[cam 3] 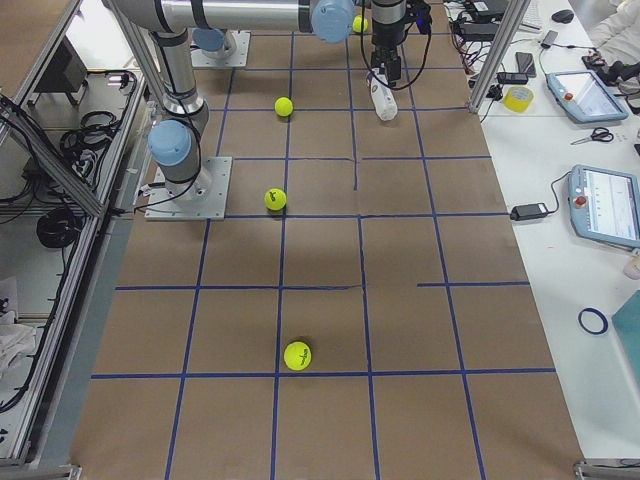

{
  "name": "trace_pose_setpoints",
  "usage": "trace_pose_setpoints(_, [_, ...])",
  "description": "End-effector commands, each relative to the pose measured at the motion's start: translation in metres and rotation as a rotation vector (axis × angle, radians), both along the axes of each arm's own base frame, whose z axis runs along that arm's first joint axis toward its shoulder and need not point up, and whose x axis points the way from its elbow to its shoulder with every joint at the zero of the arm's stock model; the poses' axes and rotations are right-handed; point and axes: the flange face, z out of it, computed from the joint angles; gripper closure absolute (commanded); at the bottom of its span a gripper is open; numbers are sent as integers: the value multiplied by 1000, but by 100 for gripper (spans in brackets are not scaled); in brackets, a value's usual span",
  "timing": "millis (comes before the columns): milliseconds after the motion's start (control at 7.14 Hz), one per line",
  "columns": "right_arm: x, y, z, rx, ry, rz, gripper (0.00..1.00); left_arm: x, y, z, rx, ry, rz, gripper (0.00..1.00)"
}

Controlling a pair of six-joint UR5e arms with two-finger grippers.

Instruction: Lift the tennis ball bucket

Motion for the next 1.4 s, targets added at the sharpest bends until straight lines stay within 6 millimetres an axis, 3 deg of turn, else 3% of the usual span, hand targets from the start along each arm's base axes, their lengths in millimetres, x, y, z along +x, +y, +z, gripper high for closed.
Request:
trace_pose_setpoints(0, [38, 13, 0, 18, 36, -47, 0, 0, 0, -3, 2, -1, 0, 25])
trace_pose_setpoints(280, [37, 21, 10, 5, 47, -64, 0, 0, 0, -2, 2, -2, 3, 43])
trace_pose_setpoints(420, [37, 21, 9, 7, 45, -65, 0, 0, 0, 8, -9, -4, 6, 51])
trace_pose_setpoints(701, [37, 21, 6, 11, 47, -65, 0, -2, 1, 20, -17, -6, 14, 55])
trace_pose_setpoints(841, [37, 21, 7, 10, 48, -65, 0, -4, 2, 28, -9, -6, 30, 88])
trace_pose_setpoints(981, [37, 21, 8, 4, 45, -65, 0, -5, 4, 32, -4, -7, 35, 100])
trace_pose_setpoints(1261, [37, 21, 10, -6, 46, -62, 0, -22, 8, 52, 60, 17, 103, 100])
